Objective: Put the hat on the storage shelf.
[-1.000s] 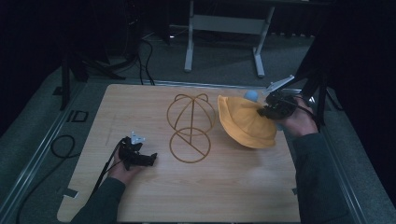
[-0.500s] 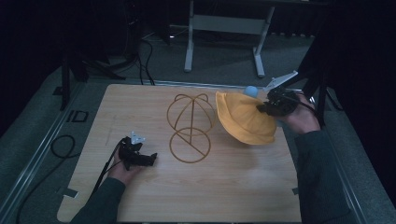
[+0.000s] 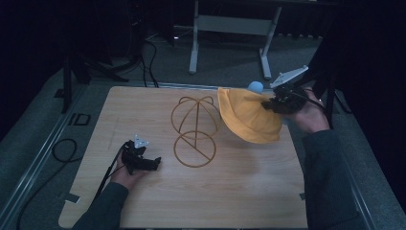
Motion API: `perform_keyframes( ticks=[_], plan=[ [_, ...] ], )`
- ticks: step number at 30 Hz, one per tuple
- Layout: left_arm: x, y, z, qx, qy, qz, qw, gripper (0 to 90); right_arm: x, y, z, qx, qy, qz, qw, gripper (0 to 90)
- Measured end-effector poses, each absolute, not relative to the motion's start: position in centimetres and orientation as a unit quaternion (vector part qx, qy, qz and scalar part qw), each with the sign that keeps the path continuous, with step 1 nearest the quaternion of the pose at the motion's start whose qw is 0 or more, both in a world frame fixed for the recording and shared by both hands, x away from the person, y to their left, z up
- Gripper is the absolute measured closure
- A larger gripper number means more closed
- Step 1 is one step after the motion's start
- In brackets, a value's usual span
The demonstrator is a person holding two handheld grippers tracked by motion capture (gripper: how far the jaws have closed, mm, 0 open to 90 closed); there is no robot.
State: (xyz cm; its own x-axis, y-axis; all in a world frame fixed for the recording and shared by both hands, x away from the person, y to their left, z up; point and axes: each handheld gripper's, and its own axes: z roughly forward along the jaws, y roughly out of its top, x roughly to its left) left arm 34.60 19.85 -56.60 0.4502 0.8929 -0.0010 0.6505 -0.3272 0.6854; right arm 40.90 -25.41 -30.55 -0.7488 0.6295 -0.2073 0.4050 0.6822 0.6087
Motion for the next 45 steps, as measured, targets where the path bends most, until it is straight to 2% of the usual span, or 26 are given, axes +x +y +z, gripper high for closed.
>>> perform_keyframes(
  ticks=[45],
  plan=[
    [34.6,19.9,-56.6,0.792,0.487,0.193,0.314,0.1,39.6,-24.5,-28.2,0.244,0.895,0.32,0.194,83.8]
  ],
)
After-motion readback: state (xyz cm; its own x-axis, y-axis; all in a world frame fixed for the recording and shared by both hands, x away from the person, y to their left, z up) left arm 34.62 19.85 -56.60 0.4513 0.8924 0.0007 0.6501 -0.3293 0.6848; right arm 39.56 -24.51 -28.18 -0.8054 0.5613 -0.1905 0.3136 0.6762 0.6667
